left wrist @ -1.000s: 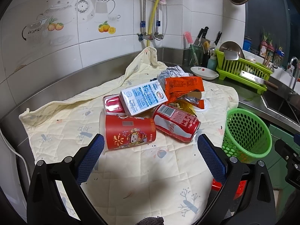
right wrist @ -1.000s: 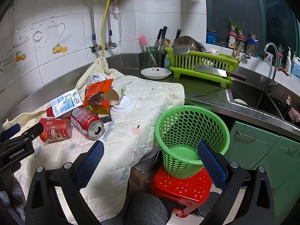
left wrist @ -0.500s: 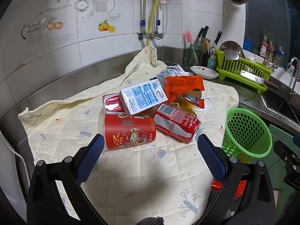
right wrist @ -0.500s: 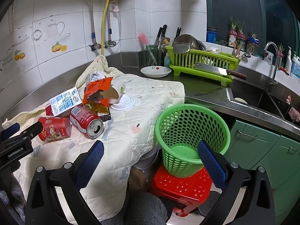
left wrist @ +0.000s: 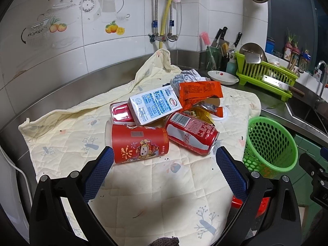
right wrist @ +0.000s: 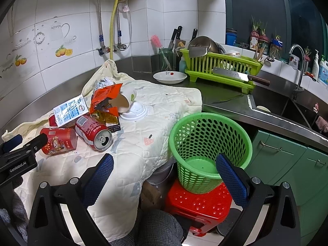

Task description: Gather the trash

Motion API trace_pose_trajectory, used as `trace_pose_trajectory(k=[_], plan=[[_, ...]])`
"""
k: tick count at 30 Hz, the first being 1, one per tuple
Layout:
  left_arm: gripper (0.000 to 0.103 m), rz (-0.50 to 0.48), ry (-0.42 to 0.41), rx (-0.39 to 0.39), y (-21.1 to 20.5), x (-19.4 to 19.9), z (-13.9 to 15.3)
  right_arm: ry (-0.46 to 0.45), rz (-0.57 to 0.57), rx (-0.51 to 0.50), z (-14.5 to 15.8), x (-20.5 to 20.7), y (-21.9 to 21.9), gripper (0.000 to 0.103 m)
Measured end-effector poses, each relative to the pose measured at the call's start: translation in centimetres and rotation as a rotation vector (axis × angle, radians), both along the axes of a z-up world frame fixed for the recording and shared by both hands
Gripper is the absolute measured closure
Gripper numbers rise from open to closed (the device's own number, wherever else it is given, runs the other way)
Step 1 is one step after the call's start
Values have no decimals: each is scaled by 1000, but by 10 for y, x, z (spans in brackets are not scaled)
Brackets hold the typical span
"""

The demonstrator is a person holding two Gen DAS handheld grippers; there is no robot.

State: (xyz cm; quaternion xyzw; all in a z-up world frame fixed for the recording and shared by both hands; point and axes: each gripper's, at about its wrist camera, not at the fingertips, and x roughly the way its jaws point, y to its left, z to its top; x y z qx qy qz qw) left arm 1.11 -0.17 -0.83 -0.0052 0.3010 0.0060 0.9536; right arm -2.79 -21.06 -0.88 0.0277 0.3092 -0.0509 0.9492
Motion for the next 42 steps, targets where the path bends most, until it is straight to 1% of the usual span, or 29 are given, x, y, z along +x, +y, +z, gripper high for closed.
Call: trace_pose_trajectory(k=[19,42], plan=[[5,-2,9,2,0,7,-3,10,7,4,-6,5,0,6],[5,-1,33,11,1,27,-3,37,21,-2,-12,24,-1,6]])
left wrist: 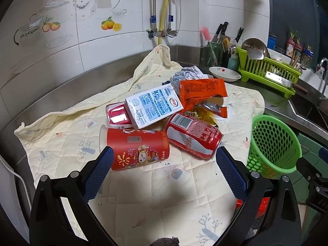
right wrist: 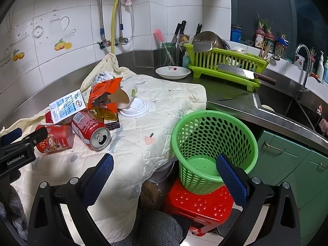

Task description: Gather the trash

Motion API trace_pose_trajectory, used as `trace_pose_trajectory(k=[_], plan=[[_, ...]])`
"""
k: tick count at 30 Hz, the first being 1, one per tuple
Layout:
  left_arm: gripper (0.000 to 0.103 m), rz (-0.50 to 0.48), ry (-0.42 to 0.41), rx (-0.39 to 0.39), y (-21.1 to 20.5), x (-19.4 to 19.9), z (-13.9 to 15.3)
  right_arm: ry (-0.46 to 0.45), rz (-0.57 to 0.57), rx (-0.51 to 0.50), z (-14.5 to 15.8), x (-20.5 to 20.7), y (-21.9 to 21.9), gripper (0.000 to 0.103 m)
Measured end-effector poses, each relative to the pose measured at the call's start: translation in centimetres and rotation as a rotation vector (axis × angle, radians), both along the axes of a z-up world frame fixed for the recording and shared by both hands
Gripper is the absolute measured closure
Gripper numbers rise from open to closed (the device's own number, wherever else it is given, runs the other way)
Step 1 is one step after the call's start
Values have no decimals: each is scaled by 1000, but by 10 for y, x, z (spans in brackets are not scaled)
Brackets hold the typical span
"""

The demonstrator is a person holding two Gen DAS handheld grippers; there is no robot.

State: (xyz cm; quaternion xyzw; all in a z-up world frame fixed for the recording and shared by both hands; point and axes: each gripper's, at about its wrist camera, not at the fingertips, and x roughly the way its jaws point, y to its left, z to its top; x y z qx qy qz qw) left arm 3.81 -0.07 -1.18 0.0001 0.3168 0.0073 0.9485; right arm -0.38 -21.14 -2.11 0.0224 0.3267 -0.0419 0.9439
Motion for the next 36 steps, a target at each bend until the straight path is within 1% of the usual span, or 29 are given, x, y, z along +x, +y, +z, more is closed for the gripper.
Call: trace_pose_trajectory(k=[8,16,20,26,29,32,36], plan=[[5,3,13,-2,3,8,-2,15,-4,-5,-3,9,-2,6],[5,25,-1,14,12,21,7,14,27,-10,1,27,0,6],[5,42,3,16,20,29,9,20,53,-6,1,43,5,6],[5,67,9,24,35,43,10,19,131,21,7,77,17,6],[6,74,16,7,46,49,11,16,162,25,10,93,25,6],[6,83,19,21,53,54,11,29,202,75,14,118,30,7],[6,98,19,26,65,59,11,31,228,119,18,143,35,7]])
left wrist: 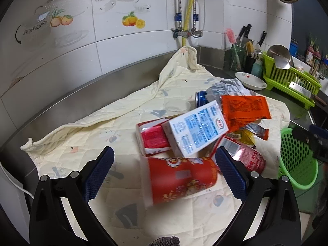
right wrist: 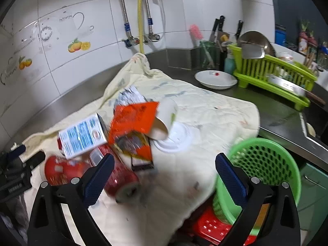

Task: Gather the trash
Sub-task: 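Grasp the orange snack wrapper with the right gripper and lift it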

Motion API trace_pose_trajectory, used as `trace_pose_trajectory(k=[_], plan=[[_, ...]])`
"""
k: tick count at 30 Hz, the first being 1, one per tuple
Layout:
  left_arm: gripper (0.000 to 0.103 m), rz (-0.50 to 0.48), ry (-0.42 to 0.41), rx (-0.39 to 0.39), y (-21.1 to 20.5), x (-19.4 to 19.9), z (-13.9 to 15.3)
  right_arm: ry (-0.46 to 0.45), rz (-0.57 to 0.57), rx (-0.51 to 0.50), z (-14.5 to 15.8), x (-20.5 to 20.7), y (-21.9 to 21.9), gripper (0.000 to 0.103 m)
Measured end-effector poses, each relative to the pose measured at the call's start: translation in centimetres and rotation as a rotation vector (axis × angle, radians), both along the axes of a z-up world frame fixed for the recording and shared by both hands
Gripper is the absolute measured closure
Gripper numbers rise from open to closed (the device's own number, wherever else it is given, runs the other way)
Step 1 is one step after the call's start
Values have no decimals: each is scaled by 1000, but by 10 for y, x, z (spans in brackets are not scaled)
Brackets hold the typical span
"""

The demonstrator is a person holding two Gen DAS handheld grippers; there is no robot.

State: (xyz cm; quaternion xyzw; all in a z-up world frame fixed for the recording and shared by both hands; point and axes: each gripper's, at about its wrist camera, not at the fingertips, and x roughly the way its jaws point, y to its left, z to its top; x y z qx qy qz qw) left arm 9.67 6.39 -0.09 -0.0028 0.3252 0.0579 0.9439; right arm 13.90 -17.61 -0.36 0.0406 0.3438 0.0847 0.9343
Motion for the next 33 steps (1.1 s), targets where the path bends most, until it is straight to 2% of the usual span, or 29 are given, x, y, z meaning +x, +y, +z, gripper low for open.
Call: trace_pose_trajectory(k=[8,10,12,15,20,22,25,33], plan=[[6,7,5,-8,15,11,-2,47,48,53,-6,49,18,11],[6,-1,5,-7,17,12,-1,81,51,92,-12,62,18,18],[6,-2,9,1,19,15,-3,108,52,135,-18,71,19,21],[6,-15,21,-13,22,18,-5,120,53,160,-22,80,23,32],[6,-10,34,-18,26,24,-10,134,65,206,-25,83,26,51],[6,-7,30,-22,27,26,-10,133,81,228,-24,83,26,67],[6,-5,32,-23,27,28,-11,122,83,226,-22,80,26,77],[6,-5,34,-30,24,31,-11,49,94,220,-4,61,23,83]])
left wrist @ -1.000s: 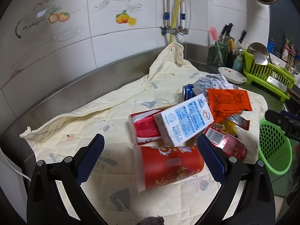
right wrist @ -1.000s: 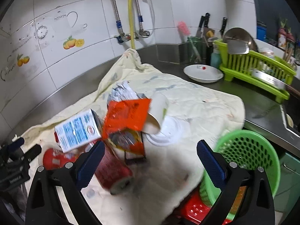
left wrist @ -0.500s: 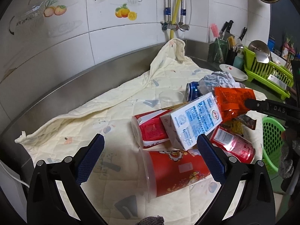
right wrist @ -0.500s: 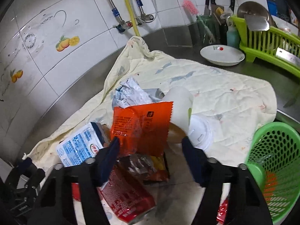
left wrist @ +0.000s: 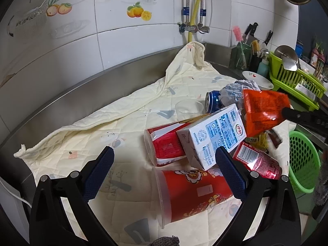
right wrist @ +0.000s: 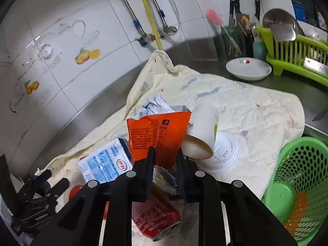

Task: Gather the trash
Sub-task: 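Grasp the orange snack wrapper with the right gripper and lift it, then drop the orange wrapper into the green basket with the right gripper while the left gripper grasps crumpled foil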

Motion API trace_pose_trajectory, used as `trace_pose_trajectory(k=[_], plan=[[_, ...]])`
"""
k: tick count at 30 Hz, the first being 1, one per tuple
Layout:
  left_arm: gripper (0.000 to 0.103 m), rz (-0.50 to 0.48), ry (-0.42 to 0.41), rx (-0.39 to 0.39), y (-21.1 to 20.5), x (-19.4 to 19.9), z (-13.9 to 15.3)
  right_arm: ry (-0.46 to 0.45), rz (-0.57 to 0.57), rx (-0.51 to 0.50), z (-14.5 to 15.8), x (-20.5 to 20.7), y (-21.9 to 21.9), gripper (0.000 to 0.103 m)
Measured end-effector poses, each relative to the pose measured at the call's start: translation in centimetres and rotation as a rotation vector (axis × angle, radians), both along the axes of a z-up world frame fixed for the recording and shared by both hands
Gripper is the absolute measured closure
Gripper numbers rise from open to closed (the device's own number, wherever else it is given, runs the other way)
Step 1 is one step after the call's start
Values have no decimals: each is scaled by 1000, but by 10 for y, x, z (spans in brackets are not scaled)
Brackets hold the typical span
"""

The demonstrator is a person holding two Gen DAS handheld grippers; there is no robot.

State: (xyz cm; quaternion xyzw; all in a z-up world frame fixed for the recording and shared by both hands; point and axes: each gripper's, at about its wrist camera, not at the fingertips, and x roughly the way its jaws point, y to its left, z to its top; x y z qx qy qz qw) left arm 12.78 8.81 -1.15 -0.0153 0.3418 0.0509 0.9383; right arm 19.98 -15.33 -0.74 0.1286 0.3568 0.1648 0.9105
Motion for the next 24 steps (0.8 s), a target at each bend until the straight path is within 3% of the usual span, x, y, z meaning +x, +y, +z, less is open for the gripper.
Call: trace_pose_trajectory(k=[7,11,21,24], plan=[[6,-21,-19,-18,-11,3,10,-122,-55,-31,30,-37,-26,84],[6,-54,-20,-35,-26,11,14,-143,-125,-77,32,-59,-57,84],[6,-138,-33,-64,-76,38,27,-75,-304,-173,-3,-90,-133,84],[6,-171,-15,-110,-92,58,33,-46,-352,-200,-17,-96,-153,84]])
